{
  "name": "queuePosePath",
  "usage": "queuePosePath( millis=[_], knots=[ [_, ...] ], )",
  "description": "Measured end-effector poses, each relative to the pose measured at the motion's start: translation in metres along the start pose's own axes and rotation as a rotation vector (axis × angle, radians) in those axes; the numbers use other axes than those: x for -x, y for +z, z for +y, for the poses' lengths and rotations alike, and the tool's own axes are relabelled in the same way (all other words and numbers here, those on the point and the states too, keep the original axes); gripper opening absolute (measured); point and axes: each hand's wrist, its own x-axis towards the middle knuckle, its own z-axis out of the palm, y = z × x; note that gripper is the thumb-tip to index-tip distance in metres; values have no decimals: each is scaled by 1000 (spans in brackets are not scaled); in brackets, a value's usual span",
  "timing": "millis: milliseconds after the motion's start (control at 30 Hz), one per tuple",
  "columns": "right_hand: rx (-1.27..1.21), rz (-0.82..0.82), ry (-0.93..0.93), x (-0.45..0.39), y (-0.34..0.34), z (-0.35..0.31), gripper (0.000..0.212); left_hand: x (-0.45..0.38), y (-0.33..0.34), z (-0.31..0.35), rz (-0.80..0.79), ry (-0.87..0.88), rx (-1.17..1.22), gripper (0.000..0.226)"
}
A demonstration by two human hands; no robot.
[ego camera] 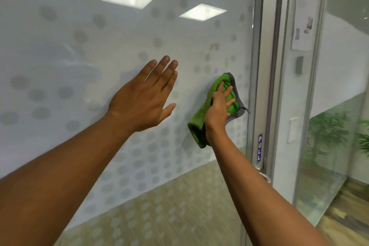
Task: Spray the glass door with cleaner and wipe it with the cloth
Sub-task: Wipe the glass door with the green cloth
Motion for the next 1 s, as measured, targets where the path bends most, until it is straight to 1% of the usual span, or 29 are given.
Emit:
queuePosePath(
  millis=[67,100,133,167,200,267,333,433,500,567,633,667,700,767,800,900,967,1000],
  knots=[
    [-265,-39,40,4,-12,10,63,0,0,1,-3,2,4,82],
    [-296,-70,26,6,-20,19,62,1,0,0,-4,2,2,82],
    [-253,-101,-12,6,-28,30,62,0,0,1,-7,1,-6,82],
    [-155,-123,-78,5,-34,41,66,0,0,1,-13,2,-18,82],
    [-5,-139,-184,3,-39,49,69,0,-1,1,-15,2,-25,82],
    [285,-136,-383,-2,-38,62,66,1,-1,1,-15,3,-20,82],
    [408,-145,-442,-3,-34,65,67,0,-2,1,-10,3,-2,82],
    [504,-132,-480,-7,-26,66,71,0,-1,1,3,6,3,81],
    [553,-114,-436,-17,-22,52,70,0,-1,2,8,4,6,80],
    [534,-72,-291,-35,-18,24,67,-1,-1,2,12,4,9,80],
    [402,-54,-89,-56,-14,-16,68,-2,-2,1,14,4,16,80],
    [327,-52,-33,-66,-12,-33,70,-2,-2,2,10,2,18,80],
    [277,-55,-27,-74,-10,-46,75,-2,-2,2,6,1,17,81],
    [250,-81,-103,-81,-12,-59,80,-2,-2,2,2,0,15,81],
    [254,-102,-157,-84,-16,-57,76,-2,-2,1,1,0,15,81],
    [292,-201,-350,-91,-37,-29,54,-1,0,2,6,-4,7,81],
    [355,-216,-495,-94,-44,-9,49,-1,0,2,13,-4,-4,80],
    [385,-198,-545,-93,-45,-3,51,-1,0,1,12,-2,-6,80]
  ],
)
